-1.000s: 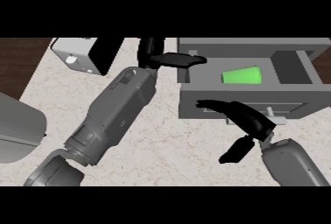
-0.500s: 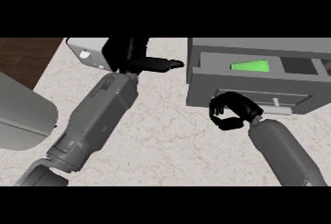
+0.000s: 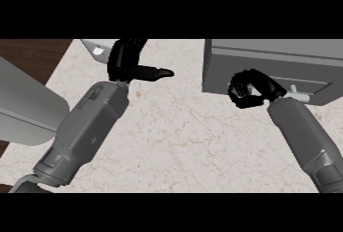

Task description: Pick up the cup, place it into the drawer and close the drawer

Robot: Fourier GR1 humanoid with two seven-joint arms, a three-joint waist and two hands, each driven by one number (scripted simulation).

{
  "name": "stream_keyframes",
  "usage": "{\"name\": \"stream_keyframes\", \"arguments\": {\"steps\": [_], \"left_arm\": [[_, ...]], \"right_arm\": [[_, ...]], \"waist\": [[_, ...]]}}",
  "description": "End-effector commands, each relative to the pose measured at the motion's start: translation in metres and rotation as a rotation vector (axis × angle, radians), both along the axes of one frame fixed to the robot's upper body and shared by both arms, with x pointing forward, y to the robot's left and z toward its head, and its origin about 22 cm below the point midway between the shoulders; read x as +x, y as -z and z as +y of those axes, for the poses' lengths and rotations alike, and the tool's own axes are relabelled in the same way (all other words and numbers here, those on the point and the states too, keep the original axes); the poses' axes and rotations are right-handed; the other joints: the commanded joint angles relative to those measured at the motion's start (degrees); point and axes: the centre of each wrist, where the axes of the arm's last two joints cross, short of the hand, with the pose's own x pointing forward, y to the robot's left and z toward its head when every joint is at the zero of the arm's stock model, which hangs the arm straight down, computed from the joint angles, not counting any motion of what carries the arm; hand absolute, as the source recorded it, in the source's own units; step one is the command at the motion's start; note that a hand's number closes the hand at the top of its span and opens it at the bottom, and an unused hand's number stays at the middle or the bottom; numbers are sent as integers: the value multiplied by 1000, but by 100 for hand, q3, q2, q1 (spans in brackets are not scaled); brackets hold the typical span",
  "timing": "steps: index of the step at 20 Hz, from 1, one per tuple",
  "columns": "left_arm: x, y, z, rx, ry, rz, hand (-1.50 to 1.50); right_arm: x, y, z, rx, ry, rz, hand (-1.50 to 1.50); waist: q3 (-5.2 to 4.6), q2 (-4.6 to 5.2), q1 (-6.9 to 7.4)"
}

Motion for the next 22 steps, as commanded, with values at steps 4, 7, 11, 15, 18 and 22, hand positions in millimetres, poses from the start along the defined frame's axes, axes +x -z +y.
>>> {"name": "stream_keyframes", "arguments": {"steps": [4, 7, 11, 15, 18, 22], "left_arm": [[-6, 8, 17, 18, 18, 0, -150], [-8, 10, 18, 10, 41, 2, -150], [-9, 9, 25, 19, 60, 0, -150], [-9, 8, 31, 5, 67, 9, -150], [-12, 13, 23, -9, 88, 13, -150], [-14, 14, 24, -14, 99, 9, -150]], "right_arm": [[31, -67, -32, 57, 154, -118, 150], [33, -74, -33, 64, 159, -120, 150], [33, -87, -45, 104, 166, -119, 150], [33, -97, -52, 117, 154, -118, 150], [31, -103, -60, 134, 132, -115, 150], [28, -102, -64, 168, 136, -107, 150]], "waist": [[-17, 89, 248], [-21, 98, 359], [-25, 112, 447], [-32, 121, 479], [-32, 144, 513], [-30, 143, 494]]}}
